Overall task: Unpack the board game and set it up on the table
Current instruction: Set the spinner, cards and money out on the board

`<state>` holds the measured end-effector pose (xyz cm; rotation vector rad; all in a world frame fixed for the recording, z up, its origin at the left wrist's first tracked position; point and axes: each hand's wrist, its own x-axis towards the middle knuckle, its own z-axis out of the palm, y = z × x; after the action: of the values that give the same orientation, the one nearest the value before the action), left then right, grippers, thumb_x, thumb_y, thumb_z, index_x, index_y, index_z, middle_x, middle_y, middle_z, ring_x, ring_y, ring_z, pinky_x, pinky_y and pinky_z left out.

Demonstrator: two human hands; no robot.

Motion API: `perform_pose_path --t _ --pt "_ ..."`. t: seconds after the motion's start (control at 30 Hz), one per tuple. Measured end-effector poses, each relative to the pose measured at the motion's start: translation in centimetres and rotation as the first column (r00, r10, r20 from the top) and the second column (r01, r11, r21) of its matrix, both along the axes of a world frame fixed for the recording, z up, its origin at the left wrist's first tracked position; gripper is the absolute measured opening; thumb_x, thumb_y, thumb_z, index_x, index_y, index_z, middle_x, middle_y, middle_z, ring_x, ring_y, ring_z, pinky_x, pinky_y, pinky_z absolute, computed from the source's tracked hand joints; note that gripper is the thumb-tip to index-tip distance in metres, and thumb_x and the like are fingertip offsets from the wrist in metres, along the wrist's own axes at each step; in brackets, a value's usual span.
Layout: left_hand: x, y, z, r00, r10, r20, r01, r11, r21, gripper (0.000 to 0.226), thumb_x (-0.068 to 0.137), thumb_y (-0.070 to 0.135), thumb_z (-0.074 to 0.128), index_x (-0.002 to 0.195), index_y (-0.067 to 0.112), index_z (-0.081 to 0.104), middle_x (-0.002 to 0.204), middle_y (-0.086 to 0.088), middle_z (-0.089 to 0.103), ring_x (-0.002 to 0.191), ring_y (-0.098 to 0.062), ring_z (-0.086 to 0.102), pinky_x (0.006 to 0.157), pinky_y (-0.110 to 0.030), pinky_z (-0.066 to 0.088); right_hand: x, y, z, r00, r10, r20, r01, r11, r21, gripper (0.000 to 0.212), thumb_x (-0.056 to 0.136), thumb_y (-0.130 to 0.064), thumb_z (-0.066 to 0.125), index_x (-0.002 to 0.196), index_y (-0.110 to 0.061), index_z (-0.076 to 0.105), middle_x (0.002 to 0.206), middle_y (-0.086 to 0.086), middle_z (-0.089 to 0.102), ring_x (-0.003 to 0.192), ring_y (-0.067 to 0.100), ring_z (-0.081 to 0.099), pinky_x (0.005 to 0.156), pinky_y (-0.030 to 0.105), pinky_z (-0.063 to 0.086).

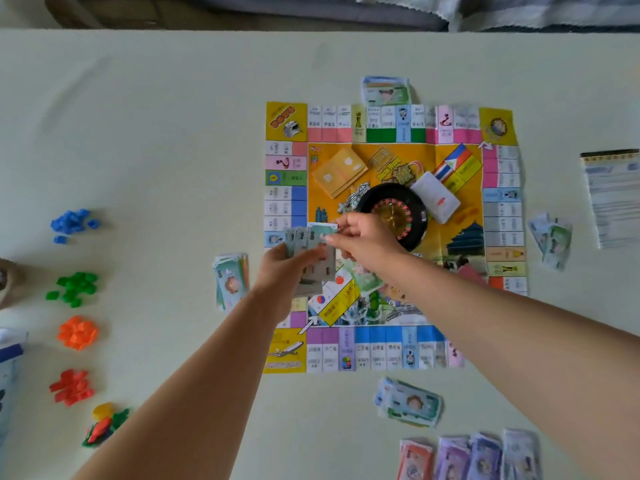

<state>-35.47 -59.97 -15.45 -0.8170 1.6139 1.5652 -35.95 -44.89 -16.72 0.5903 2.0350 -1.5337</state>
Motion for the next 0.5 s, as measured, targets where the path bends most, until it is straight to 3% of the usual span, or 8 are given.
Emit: perform_pose_path --t 0.13,0.3,0.5 --pt "-1.5 3.9 0.0 0.999 -0.041 0.003 0.041 0.998 -0.040 0.025 0.073 0.010 0.080 0.092 0.012 0.064 0.077 -0.009 0.070 0.063 -0.019 0.066 0.048 -0.028 0.053 -1.1 4.2 -0.1 1.000 0.008 0.019 -0.007 1.000 -0.025 0.025 0.089 -0.018 0.066 0.113 -0.012 0.062 0.073 0.001 0.061 0.058 0.008 0.056 0.056 0.023 0.046" --pt "-4.4 8.2 -0.4 1.000 0.005 -0.013 -0.005 0.998 -0.059 0.031 0.071 0.010 0.082 0.095 0.011 0.063 0.083 -0.010 0.071 0.068 -0.021 0.067 0.054 -0.028 0.051 -3.4 8.7 -0.9 1.000 0.011 0.007 -0.012 0.994 0.107 0.013 0.087 -0.025 0.068 0.089 -0.012 0.065 0.074 -0.003 0.057 0.068 0.012 0.053 0.065 0.029 0.044" --pt "-8.9 11.4 -1.8 0.981 0.185 -0.052 -0.187 0.982 -0.027 0.017 0.084 0.014 0.072 0.097 0.014 0.061 0.090 -0.008 0.069 0.075 -0.020 0.067 0.058 -0.029 0.052 -7.5 12.7 -2.1 0.998 -0.019 -0.054 0.028 0.986 0.166 0.017 0.086 -0.029 0.069 0.083 -0.013 0.066 0.077 -0.005 0.056 0.070 0.008 0.050 0.064 0.022 0.040"
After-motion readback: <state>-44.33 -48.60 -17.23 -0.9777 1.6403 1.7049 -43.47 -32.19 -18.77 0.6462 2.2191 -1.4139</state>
